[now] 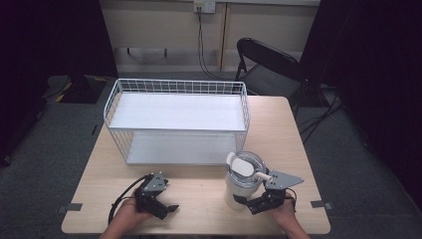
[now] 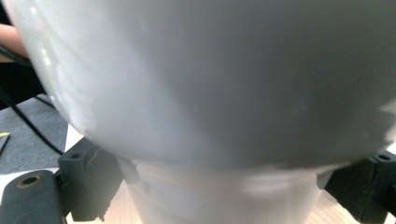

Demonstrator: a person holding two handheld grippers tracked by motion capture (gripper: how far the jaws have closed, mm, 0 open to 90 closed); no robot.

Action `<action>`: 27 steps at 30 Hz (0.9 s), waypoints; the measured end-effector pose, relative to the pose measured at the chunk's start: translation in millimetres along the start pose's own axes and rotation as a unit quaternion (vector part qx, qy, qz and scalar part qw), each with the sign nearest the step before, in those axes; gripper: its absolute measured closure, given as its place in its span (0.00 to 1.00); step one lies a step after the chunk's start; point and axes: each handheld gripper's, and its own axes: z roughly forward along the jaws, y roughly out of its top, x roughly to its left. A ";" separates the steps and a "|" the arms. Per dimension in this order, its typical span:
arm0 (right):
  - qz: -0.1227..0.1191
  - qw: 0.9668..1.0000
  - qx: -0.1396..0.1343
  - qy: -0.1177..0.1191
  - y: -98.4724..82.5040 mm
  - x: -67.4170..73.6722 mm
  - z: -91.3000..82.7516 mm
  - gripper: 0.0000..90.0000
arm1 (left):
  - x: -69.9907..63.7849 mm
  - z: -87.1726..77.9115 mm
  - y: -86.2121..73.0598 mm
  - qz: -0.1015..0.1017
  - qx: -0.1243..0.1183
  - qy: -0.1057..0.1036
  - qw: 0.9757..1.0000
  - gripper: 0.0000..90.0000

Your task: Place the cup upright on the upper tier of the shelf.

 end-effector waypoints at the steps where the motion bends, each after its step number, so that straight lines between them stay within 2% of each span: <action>1: 0.002 1.000 -0.002 -0.004 -0.5 1.2 -0.6 0.11 | 0.0 0.0 0.0 0.000 0.000 0.000 1.000 0.04; 4: 0.004 1.000 -0.005 -0.008 0.0 1.9 -1.7 0.11 | -0.1 0.1 0.0 0.000 0.000 0.000 1.000 0.04; 11: 0.026 0.999 -0.032 -0.022 5.0 0.7 -9.4 0.11 | 0.0 0.1 0.0 0.000 0.000 0.000 1.000 0.04; 15: 0.029 0.998 -0.041 -0.033 14.9 -0.7 -16.3 0.11 | -0.1 0.1 0.0 0.000 0.000 0.000 1.000 0.04; 19: 0.032 0.998 -0.041 -0.042 23.9 -3.7 -19.9 0.11 | 0.0 0.0 0.0 0.000 0.000 0.000 1.000 0.04; 27: 0.035 0.998 -0.038 -0.045 45.0 -8.7 -21.9 0.11 | 0.0 0.0 0.0 0.000 0.000 0.000 1.000 0.04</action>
